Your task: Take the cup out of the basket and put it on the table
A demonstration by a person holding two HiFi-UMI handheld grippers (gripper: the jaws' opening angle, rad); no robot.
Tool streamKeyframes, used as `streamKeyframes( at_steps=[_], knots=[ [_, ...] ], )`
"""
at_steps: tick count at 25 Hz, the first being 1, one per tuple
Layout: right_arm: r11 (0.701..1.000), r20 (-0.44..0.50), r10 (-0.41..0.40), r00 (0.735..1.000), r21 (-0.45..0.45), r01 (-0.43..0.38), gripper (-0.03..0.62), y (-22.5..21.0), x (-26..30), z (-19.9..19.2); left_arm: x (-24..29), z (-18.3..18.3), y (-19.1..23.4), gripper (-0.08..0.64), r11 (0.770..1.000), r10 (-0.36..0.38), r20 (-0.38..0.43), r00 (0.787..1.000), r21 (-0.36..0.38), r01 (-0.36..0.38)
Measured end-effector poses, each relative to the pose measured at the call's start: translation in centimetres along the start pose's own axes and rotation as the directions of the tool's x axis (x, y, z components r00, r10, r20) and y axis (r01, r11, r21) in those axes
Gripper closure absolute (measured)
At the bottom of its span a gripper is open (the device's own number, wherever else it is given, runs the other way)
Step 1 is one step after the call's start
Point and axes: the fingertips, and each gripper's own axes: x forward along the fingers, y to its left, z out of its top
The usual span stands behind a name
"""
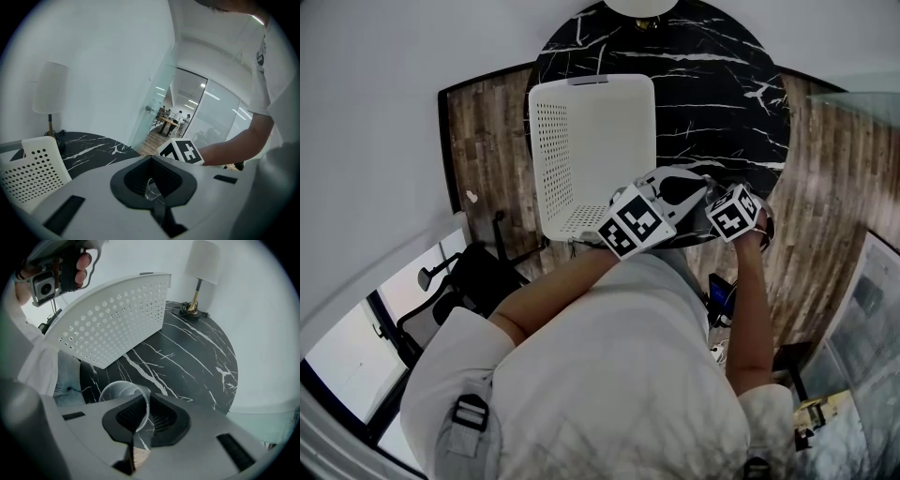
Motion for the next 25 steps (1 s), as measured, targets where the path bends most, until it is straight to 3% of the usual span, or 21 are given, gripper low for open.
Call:
streamKeyframes(
  at_steps=[25],
  knots=[
    [1.0,-0.011,-0.007,1.0,-0.014,0.007,0.566,0.3,1.1,0.2,-0.7,0.1,0.5,0.554,1.0,0.015,0.018,1.0,-0.006,-0.015]
  ],
)
